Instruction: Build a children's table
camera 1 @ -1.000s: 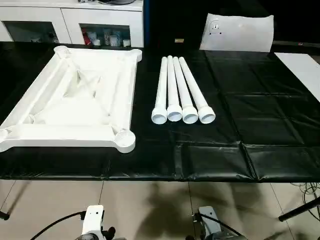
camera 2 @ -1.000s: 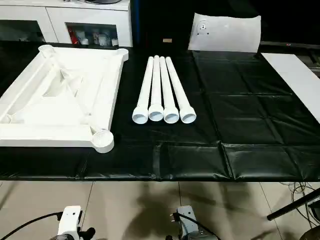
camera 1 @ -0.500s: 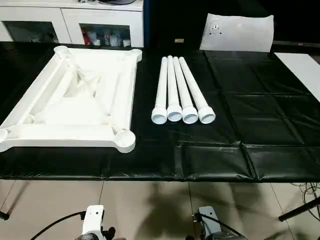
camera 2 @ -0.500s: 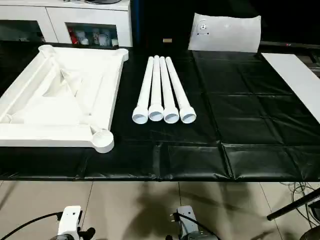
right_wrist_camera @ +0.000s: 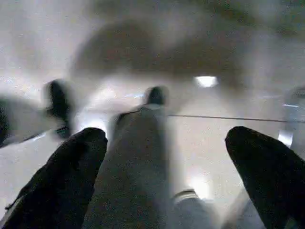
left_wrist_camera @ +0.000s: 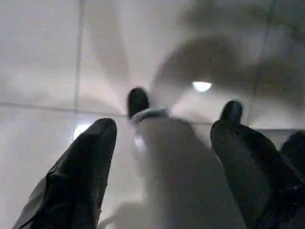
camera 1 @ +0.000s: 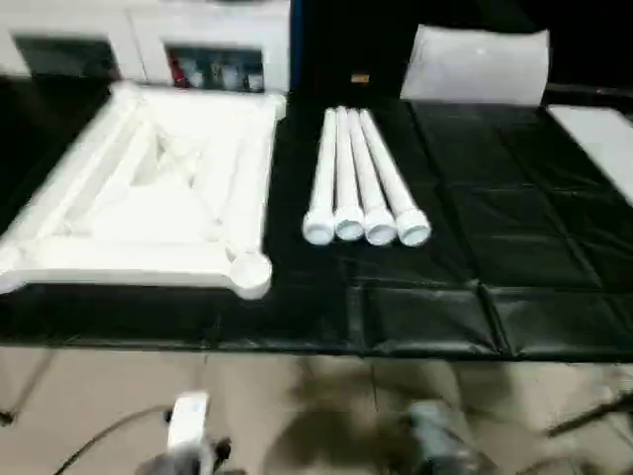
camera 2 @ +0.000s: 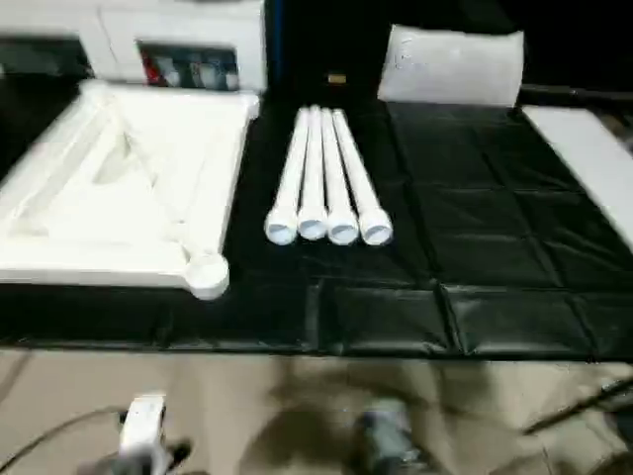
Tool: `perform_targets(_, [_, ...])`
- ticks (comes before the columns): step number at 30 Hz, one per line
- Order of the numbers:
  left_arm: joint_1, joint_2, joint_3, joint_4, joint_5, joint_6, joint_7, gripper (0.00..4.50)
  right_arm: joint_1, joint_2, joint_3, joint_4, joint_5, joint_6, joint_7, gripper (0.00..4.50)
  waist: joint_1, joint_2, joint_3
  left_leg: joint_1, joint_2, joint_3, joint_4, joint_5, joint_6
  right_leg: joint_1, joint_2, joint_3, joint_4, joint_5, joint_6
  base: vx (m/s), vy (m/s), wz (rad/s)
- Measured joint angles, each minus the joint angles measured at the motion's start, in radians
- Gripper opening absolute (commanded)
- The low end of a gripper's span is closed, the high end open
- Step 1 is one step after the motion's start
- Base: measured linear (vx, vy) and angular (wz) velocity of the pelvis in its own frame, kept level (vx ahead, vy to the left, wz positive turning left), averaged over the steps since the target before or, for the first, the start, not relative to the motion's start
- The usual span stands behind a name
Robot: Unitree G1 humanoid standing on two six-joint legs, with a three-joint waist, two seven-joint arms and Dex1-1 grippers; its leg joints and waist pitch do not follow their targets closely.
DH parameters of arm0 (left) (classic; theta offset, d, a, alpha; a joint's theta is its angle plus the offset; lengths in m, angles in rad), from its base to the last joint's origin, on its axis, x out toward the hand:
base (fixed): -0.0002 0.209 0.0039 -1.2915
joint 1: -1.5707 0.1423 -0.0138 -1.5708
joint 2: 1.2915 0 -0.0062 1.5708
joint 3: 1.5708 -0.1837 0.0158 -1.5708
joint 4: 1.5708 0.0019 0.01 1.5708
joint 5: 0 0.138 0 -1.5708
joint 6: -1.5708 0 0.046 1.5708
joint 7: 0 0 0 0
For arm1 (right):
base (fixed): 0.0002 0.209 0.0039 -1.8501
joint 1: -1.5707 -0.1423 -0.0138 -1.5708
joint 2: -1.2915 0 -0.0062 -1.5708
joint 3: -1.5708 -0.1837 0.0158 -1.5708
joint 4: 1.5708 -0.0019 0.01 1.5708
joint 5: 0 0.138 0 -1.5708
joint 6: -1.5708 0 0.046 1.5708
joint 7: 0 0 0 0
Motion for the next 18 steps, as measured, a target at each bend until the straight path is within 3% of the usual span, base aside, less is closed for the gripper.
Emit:
perform_targets(3, [-0.003,-0.004,0.003,0.014,0.0,-0.016,0.015,3.58,0.016,0.001,-0.017,0.009,0.005,-0.016,-0.004,4.46,-0.021,-0.01,0.0,-0.001,0.003,0.001,0.0,0.0,-0.001,0.0,0.002,0.0,0.0,0.0,0.0,0.0,0.0,0.0])
perform_targets(7, [-0.005,-0.005,0.018,0.042,-0.004,-0.049,0.019,3.76,0.025,0.024,-0.017,0.016,0.008,-0.034,-0.002,4.46,-0.018,-0.004,0.004,0.0,0.004,0.001,0.0,0.0,-0.001,-0.001,0.003,0.0,0.0,0.0,0.0,0.0,0.0,0.0])
perform_targets(13, [-0.01,0.001,0.049,0.059,0.004,-0.11,0.031,4.24,0.024,0.025,-0.027,0.013,-0.027,-0.135,0.021,4.5,-0.011,-0.002,0.005,0.0,0.004,0.003,0.0,0.0,0.0,0.0,0.002,-0.001,0.0,0.0,0.0,0.0,0.0,0.0])
perform_targets(18, [0.02,0.062,0.058,0.029,-0.009,-0.205,-0.07,4.46,0.043,0.038,-0.016,-0.058,-0.033,-0.239,0.097,4.5,-0.011,0.017,0.009,0.0,0.004,0.003,0.0,0.0,0.001,-0.001,0.002,-0.001,0.0,0.0,0.0,0.0,0.0,0.0])
